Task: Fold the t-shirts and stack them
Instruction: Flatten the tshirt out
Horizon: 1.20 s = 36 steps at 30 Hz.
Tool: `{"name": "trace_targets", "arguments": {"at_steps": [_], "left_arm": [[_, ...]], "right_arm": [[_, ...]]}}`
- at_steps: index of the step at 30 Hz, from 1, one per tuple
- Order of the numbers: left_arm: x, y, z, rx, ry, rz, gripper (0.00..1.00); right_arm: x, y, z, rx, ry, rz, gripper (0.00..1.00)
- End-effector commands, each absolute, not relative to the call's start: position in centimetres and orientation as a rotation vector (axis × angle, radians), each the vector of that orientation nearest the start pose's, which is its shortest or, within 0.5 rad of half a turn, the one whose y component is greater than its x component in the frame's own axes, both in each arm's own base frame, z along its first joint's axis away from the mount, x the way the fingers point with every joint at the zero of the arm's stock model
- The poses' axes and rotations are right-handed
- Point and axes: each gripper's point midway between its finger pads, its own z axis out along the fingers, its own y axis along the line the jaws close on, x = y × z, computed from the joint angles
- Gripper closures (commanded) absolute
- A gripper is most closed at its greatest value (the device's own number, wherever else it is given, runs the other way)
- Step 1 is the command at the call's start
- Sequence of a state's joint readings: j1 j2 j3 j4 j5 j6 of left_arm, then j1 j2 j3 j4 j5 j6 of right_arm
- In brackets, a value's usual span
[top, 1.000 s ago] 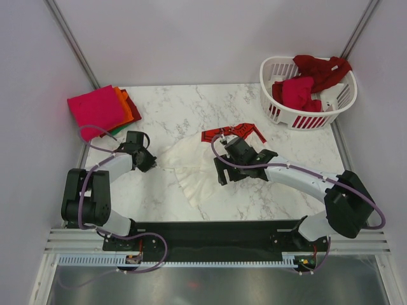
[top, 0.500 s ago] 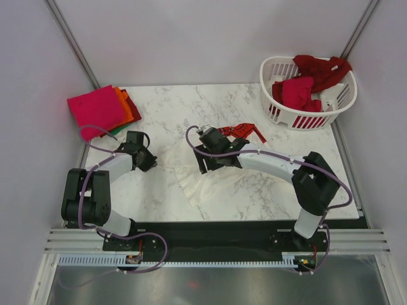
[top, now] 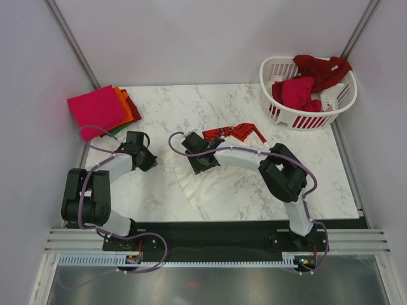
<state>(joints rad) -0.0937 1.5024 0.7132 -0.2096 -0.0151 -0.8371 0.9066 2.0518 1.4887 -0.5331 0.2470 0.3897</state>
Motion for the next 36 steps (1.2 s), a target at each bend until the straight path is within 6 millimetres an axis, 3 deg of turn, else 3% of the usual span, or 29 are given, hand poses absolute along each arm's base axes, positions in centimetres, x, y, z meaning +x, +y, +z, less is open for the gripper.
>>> {"name": "trace_targets", "arguments": {"at_steps": [1,5,9,11,17,20,24,28,31,35,36], "left_arm": [[33.1,-6.1,2.4,-0.933,2.398,-0.355,0.98],[33.1,-6.0,2.3,-0.929,2.402,-0.349,0.98],[33.1,-6.0,2.2,-0.928,2.404,-0.348,0.98],[33.2,-6.0,2.3,-0.927,2.401,-0.350,0.98],[33.1,-6.0,2.3,-0.931,2.402,-0.351,0.98],[33.1,-6.1,2.4,-0.926,2.402,-0.351,0.98],[33.1,-6.0,2.5,-0.927,2.396,-0.353,0.98],[33.2,-6.2,4.5,-0.888,2.343,-0.370,0.98],[33.3,-6.5,8.7,-0.815,2.246,-0.402,0.98],[33.1,-6.0,15.9,-0.704,2.131,-0.392,0.98],[33.0,-5.9,18.8,-0.670,2.089,-0.399,0.98]], "right_arm": [[31.7,34.5,3.3,-0.590,2.515,0.060,0.42],[31.3,33.6,2.3,-0.595,2.535,0.009,0.62],[30.9,32.8,2.3,-0.592,2.536,-0.013,0.89],[31.0,32.6,2.5,-0.584,2.532,-0.018,0.97],[31.2,32.5,4.9,-0.575,2.496,0.004,1.00],[31.6,31.9,7.9,-0.570,2.448,-0.018,1.00],[32.4,30.2,13.7,-0.532,2.357,-0.035,1.00],[32.6,28.4,18.0,-0.491,2.311,-0.011,1.00],[32.9,26.3,21.8,-0.431,2.259,0.014,1.00],[33.1,22.1,29.0,-0.307,2.126,0.035,1.00],[33.0,21.6,30.9,-0.288,2.087,0.049,1.00]]}}
